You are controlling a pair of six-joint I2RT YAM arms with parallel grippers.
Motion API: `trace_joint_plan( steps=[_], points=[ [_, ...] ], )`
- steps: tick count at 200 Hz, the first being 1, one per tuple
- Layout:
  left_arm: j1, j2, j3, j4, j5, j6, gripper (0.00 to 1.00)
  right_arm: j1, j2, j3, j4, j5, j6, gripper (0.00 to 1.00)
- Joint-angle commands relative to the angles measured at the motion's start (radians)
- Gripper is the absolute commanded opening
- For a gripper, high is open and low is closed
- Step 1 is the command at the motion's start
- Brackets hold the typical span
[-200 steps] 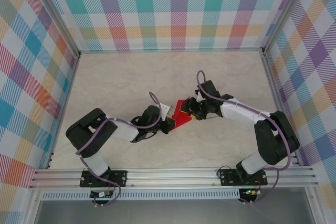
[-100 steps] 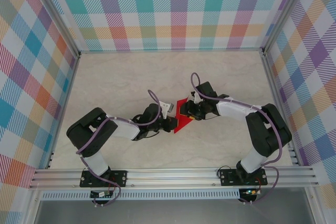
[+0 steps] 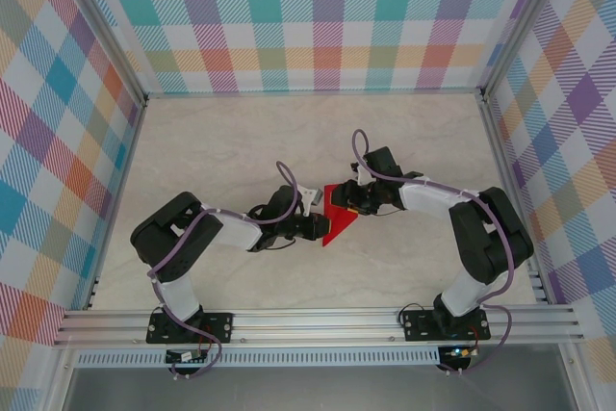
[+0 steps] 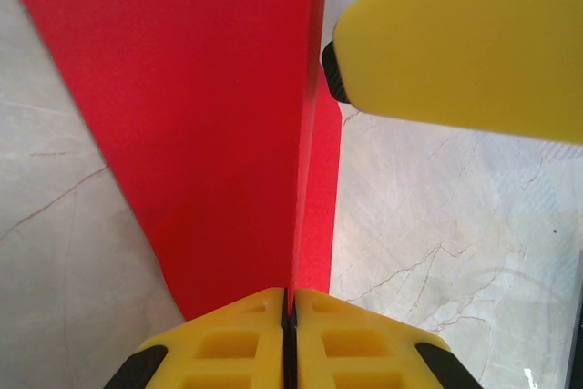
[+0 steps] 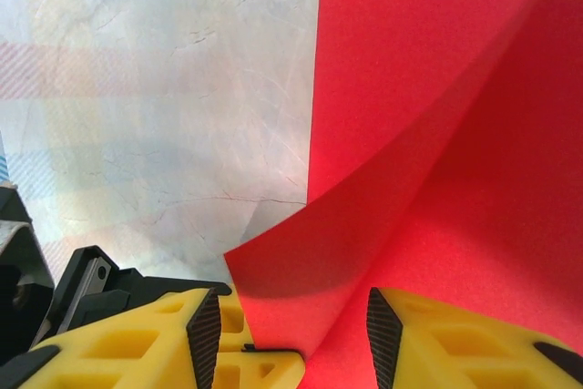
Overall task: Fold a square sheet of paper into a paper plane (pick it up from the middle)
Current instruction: Fourth fold the wing at the center of the table.
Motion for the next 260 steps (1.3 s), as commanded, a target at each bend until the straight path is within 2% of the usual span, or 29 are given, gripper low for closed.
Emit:
trace_joint_plan(
  steps=[1,132,260],
  points=[
    [0.015,0.011,0.015,-0.023,0.014,-0.033,0.1,-0.008,0.016,-0.02,0.034,-0.035,-0.041,0.48],
    [0.016,-0.003,-0.076,0.121,-0.065,-0.206,0.08,-0.008,0.077,0.009,0.027,-0.062,-0.063,0.48],
    [0.016,0.035,-0.048,0.096,-0.04,-0.227,0.09,-0.008,0.143,0.066,-0.026,-0.044,-0.064,0.5]
  ],
)
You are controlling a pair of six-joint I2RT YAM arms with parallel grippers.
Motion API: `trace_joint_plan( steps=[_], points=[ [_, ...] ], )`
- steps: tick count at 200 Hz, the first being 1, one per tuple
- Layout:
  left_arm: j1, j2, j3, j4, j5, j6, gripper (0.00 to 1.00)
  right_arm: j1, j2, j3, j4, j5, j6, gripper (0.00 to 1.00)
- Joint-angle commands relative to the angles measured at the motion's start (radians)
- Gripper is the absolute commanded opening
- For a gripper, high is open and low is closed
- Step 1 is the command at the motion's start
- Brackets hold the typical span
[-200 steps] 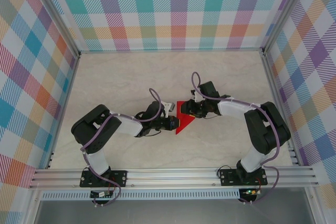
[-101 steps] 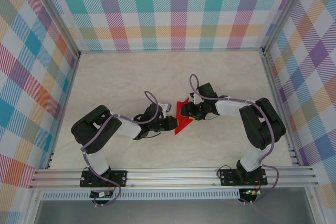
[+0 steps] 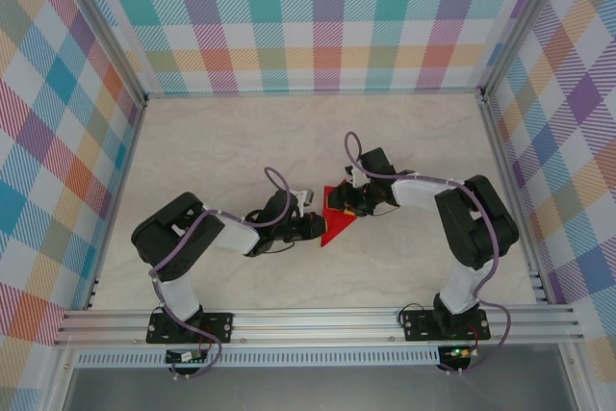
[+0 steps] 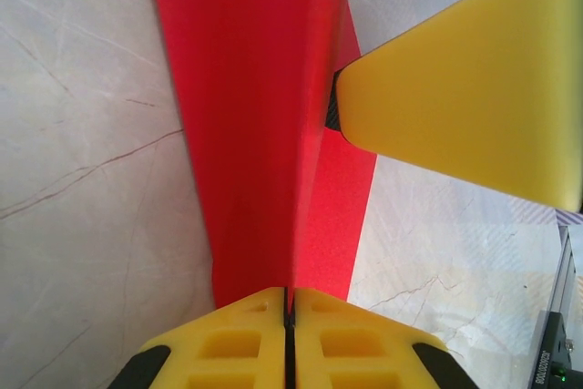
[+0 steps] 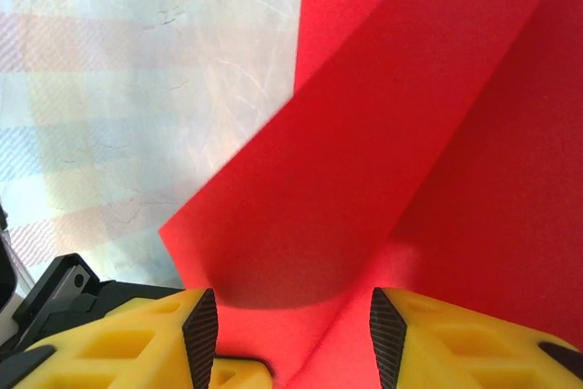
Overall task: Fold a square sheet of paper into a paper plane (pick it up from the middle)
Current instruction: Fourth fold the wing at the center of the table.
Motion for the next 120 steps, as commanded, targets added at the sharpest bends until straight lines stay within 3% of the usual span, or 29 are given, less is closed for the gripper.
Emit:
trace_joint_plan(
  steps=[1,75,120],
  points=[
    [0.013,0.025,0.012,-0.001,0.004,-0.012,0.09,-0.005,0.025,0.025,-0.037,0.003,-0.016,0.5],
    [0.026,0.021,0.038,-0.054,0.034,-0.014,0.14,-0.005,0.062,0.045,-0.097,0.074,0.002,0.51],
    [0.041,-0.061,0.028,-0.163,0.038,-0.013,0.31,-0.004,0.087,0.058,-0.14,0.119,0.011,0.51]
  ],
)
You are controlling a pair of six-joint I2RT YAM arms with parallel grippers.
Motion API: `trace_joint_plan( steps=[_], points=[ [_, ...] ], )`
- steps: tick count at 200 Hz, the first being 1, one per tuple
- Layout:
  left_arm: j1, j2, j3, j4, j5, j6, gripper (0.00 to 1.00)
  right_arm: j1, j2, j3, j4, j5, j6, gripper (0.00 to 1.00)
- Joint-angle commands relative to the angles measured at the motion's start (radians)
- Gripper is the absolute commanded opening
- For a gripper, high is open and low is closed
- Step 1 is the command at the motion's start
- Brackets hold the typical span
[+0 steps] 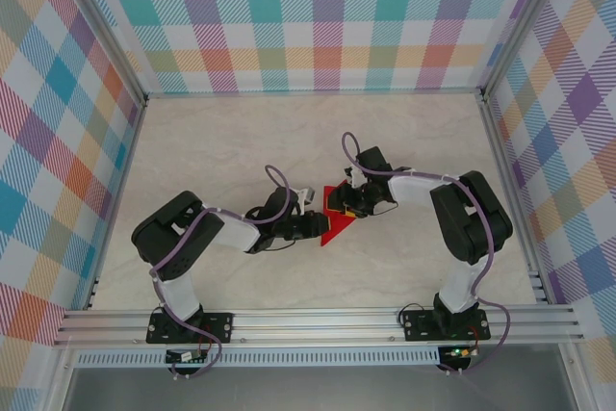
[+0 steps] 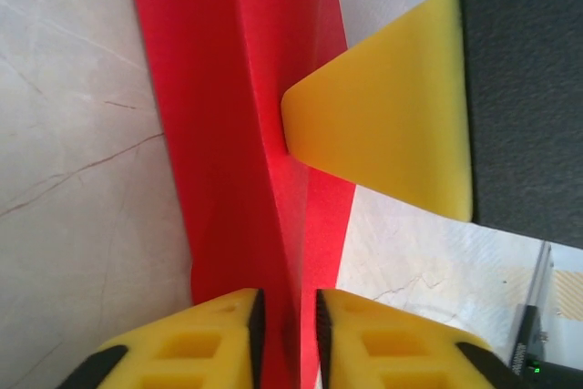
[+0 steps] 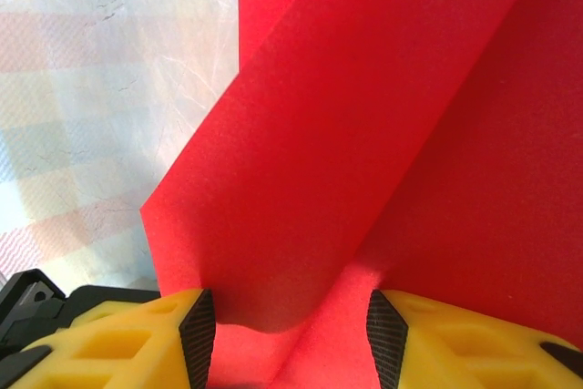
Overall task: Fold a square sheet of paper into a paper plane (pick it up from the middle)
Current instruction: Fourth fold the wing at the center of the table.
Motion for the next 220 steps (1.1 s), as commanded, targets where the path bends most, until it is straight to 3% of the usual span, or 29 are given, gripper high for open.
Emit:
trace_joint_plan(
  steps=[1,49,79,150,220],
  points=[
    [0.024,-0.057,0.0,-0.124,-0.01,0.007,0.32,-0.005,0.042,0.009,-0.06,0.089,0.006,0.51],
    [0.036,-0.194,0.006,-0.295,-0.034,0.018,0.42,-0.004,0.046,0.009,-0.072,0.109,0.009,0.52],
    [0.035,-0.213,0.042,-0.302,-0.004,0.017,0.44,-0.002,0.055,0.015,-0.085,0.117,0.013,0.52],
    [0.034,-0.086,0.13,-0.223,0.093,-0.006,0.29,0.002,0.061,0.015,-0.102,0.144,0.025,0.49],
    [0.035,-0.008,0.159,-0.269,0.069,0.011,0.22,0.005,0.072,0.022,-0.139,0.16,0.003,0.47]
  ],
)
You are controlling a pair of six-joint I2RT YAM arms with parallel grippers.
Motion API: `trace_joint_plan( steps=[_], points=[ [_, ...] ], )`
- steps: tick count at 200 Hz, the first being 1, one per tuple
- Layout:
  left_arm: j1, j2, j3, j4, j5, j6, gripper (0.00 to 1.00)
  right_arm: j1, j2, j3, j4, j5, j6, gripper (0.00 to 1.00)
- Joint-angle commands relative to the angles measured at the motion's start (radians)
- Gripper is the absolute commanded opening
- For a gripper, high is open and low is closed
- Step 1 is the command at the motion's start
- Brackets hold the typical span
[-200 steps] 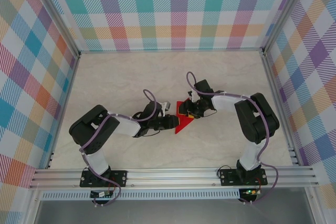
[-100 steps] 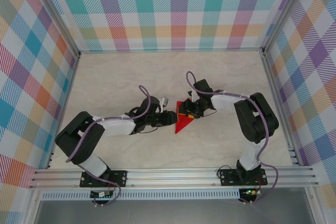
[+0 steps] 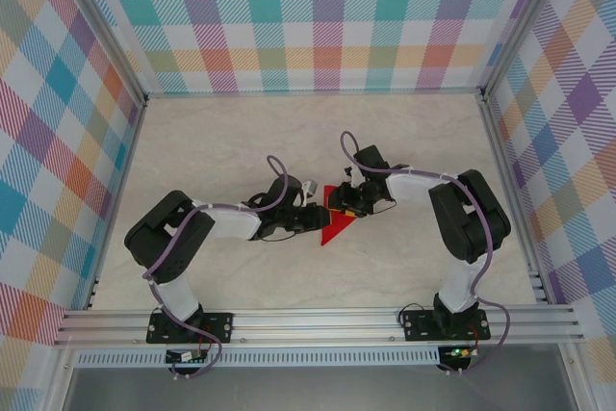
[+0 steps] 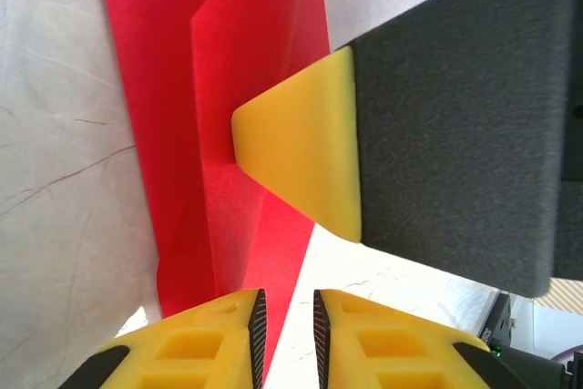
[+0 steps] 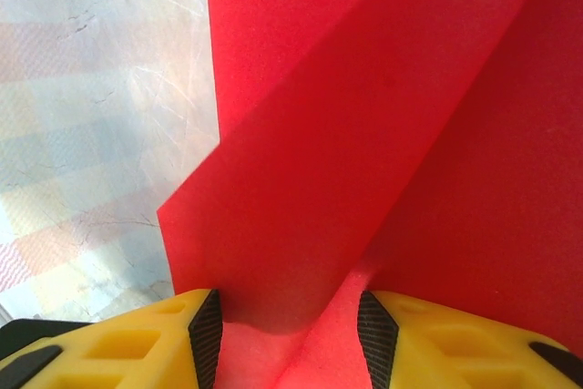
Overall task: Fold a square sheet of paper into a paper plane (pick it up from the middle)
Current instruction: Fourth fold the wing at the center of the table.
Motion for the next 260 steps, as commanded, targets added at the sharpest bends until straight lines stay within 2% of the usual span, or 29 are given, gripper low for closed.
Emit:
trace_joint_plan(
  steps=[1,80,135,193,229,260],
  points=[
    [0.011,0.022,0.031,-0.018,0.0,0.012,0.22,-0.003,0.059,-0.009,-0.09,0.118,-0.017,0.47],
    [0.01,0.045,0.034,-0.062,-0.035,0.02,0.2,0.02,0.107,0.053,-0.176,0.195,-0.003,0.45],
    [0.01,0.039,0.043,-0.047,-0.019,0.017,0.22,0.022,0.112,0.054,-0.19,0.24,0.039,0.42],
    [0.011,-0.074,-0.004,-0.013,-0.053,-0.008,0.28,0.023,0.117,0.048,-0.19,0.247,0.049,0.41],
    [0.01,-0.136,-0.028,-0.141,-0.125,-0.065,0.33,0.022,0.12,0.047,-0.189,0.247,0.049,0.4],
    [-0.001,-0.155,-0.074,-0.154,-0.111,-0.148,0.32,0.022,0.127,0.047,-0.186,0.244,0.051,0.4]
  ],
)
